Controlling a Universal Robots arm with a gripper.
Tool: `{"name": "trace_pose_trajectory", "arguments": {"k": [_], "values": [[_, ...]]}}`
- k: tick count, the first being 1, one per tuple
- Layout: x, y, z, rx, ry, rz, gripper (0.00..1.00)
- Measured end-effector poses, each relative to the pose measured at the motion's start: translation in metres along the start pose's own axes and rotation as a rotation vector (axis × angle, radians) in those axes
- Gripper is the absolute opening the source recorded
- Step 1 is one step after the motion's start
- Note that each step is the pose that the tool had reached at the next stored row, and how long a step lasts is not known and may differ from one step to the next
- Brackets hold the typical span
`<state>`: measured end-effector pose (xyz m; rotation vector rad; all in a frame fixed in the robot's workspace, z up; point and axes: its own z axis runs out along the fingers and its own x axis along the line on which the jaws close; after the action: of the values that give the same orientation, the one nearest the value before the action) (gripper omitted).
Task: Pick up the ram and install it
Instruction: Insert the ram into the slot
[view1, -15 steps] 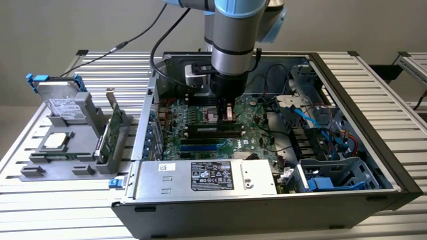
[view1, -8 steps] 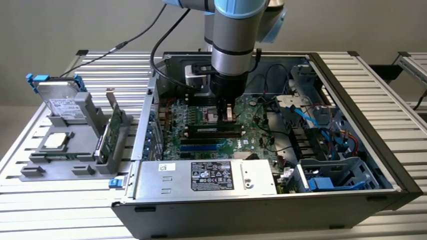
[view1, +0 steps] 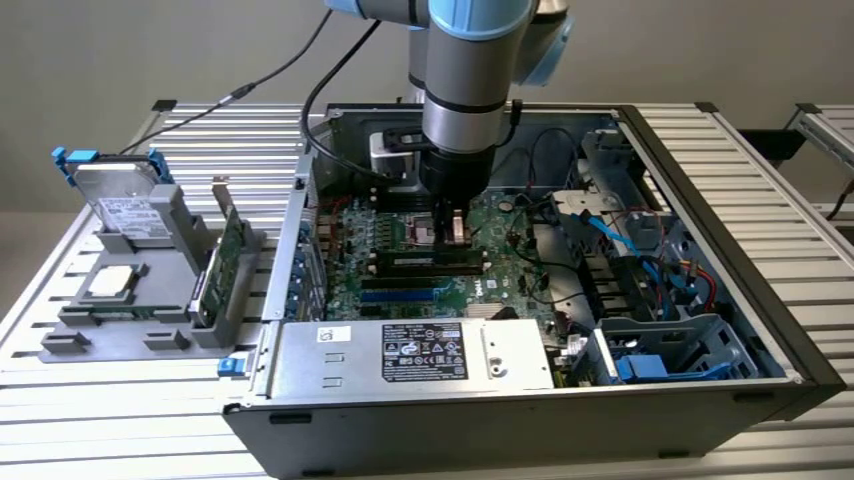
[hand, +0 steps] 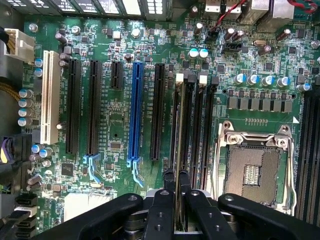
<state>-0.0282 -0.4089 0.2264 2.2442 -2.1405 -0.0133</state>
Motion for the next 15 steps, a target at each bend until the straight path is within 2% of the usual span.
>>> {"name": "trace_pose_trajectory", "arguments": {"k": [15], "values": [[-0.0004,-0.0001,0.0021,-0.0045,0.0037,-0.009,0.13]]}}
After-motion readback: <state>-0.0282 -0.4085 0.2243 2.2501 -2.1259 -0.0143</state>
